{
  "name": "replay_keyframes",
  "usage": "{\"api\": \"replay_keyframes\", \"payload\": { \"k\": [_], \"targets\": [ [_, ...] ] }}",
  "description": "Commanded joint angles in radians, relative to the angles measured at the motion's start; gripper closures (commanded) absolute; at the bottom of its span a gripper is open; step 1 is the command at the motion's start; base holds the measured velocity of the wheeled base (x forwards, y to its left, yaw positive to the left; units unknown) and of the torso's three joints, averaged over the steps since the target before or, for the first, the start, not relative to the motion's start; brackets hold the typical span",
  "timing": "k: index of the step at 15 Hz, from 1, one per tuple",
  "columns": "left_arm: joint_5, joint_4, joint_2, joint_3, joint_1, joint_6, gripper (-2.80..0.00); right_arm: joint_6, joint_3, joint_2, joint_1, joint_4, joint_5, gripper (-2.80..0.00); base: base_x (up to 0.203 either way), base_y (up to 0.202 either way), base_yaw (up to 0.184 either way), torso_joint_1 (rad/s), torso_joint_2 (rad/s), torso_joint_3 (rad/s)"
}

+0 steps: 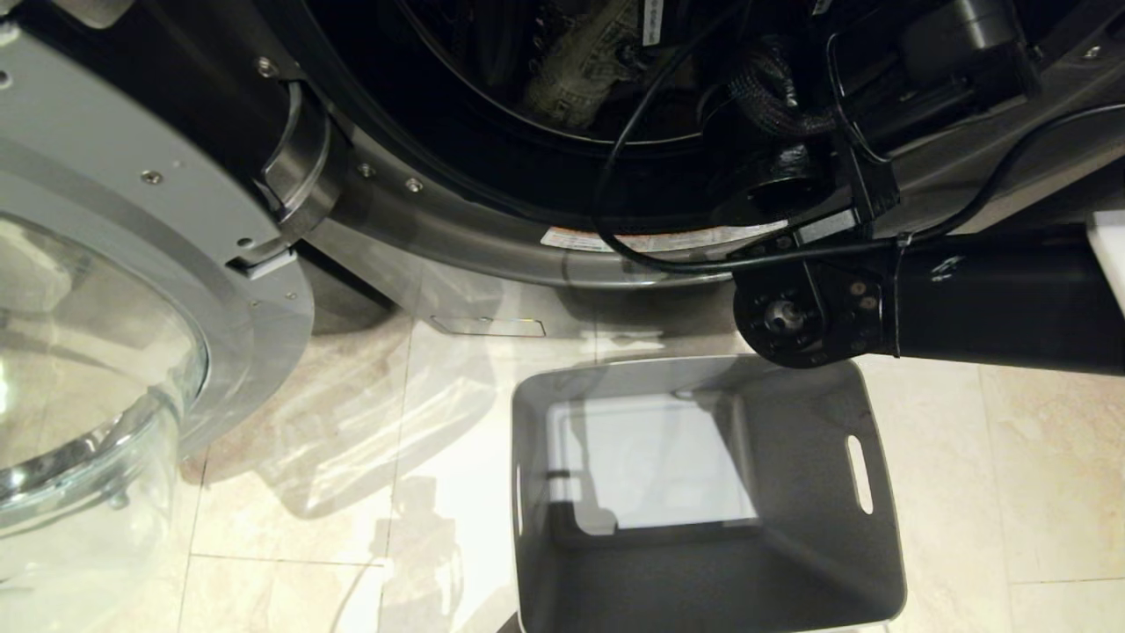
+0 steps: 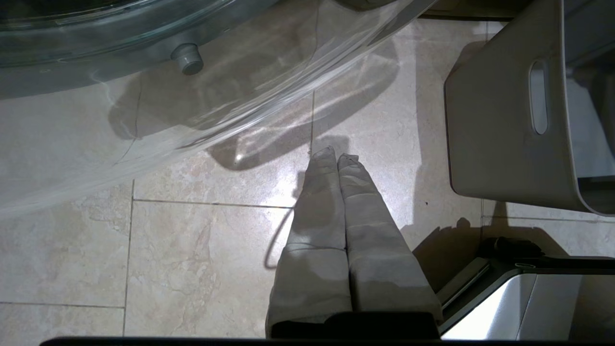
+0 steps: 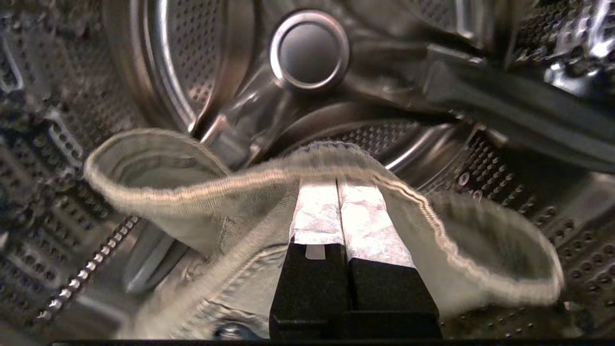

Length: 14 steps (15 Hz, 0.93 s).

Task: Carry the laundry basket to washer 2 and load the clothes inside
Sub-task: Place the clothes into the washing machine

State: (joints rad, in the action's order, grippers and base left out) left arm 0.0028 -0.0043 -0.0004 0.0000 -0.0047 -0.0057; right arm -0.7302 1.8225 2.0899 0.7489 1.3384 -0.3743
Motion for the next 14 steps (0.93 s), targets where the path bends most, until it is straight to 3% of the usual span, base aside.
{"api": "replay_keyframes", "payload": {
  "k": [1,6,11,14],
  "targets": [
    [0.0,0.0,0.0,0.0,0.0,0.0,0.0,0.003,-0.019,-0.021,0.006,0.0,-0.008,0.0,0.0,0.0,0.0,0.0,0.0,0.0],
    [0.0,0.0,0.0,0.0,0.0,0.0,0.0,0.105,-0.284,-0.09,-0.003,-0.02,-0.156,0.0,0.0,0.0,0.0,0.0,0.0,0.0],
    [0.0,0.0,0.0,0.0,0.0,0.0,0.0,0.169,-0.005,-0.05,-0.043,-0.133,-0.244,0.0,0.0,0.0,0.0,0.0,0.0,0.0],
    [0.0,0.0,0.0,0.0,0.0,0.0,0.0,0.064,0.005,-0.018,-0.038,0.031,-0.116,0.0,0.0,0.0,0.0,0.0,0.0,0.0]
  ]
}}
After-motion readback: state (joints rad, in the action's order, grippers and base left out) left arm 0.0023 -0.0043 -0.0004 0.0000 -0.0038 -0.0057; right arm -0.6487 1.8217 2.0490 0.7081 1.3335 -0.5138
